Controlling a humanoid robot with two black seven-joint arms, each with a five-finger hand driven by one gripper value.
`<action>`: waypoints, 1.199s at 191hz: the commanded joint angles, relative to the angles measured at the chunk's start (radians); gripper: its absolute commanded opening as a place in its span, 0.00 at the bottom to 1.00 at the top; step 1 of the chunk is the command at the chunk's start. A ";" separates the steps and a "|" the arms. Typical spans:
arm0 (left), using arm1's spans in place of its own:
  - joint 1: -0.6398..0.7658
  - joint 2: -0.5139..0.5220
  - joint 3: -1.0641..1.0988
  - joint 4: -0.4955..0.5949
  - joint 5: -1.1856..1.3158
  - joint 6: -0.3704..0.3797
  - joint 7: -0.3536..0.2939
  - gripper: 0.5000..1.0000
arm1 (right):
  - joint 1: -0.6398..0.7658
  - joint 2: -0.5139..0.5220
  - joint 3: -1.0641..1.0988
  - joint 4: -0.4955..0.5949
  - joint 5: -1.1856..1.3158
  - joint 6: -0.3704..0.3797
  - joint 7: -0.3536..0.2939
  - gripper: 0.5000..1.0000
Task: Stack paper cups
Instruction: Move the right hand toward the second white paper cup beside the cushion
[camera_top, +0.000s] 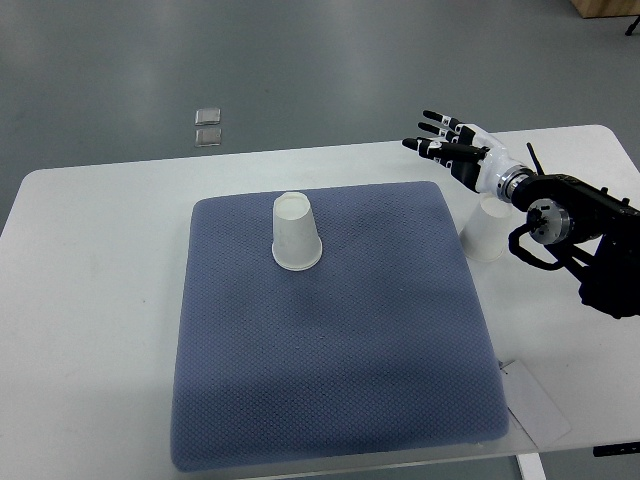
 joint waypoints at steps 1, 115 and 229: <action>0.000 0.000 0.001 0.013 -0.001 0.001 0.000 1.00 | 0.001 0.000 0.000 0.000 0.000 0.005 0.000 0.85; -0.002 0.000 -0.002 0.016 -0.001 -0.013 0.002 1.00 | 0.013 0.000 0.014 -0.021 0.001 0.005 -0.002 0.85; -0.002 0.000 -0.002 0.016 -0.001 -0.011 0.002 1.00 | 0.013 -0.014 0.011 -0.021 -0.002 0.018 -0.003 0.85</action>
